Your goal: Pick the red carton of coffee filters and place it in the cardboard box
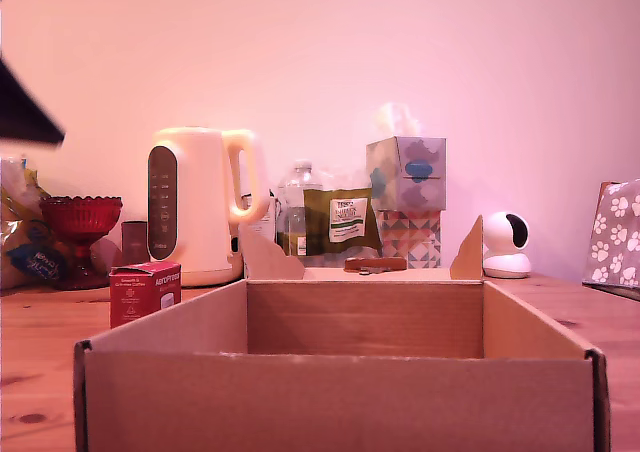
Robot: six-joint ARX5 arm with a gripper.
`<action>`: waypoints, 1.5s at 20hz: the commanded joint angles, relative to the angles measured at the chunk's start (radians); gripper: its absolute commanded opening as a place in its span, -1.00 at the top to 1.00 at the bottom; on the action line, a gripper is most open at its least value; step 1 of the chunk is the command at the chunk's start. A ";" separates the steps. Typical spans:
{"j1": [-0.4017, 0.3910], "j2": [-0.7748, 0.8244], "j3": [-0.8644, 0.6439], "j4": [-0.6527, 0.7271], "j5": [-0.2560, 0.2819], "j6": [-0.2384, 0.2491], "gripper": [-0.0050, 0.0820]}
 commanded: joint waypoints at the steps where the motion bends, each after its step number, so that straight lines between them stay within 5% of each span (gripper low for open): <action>1: 0.000 -0.002 -0.012 0.055 -0.051 0.027 0.94; 7: 0.011 0.018 -0.012 0.112 -0.143 0.098 0.94; 20: 0.043 0.529 -0.012 0.577 -0.101 0.103 0.89; 24: 0.042 0.611 -0.011 0.587 -0.084 0.103 0.41; 27: 0.042 0.657 -0.011 0.661 -0.098 0.093 -0.78; 28: 0.042 0.674 -0.011 0.681 -0.097 0.093 -0.95; 30: 0.037 0.712 -0.011 0.713 -0.095 0.091 -0.91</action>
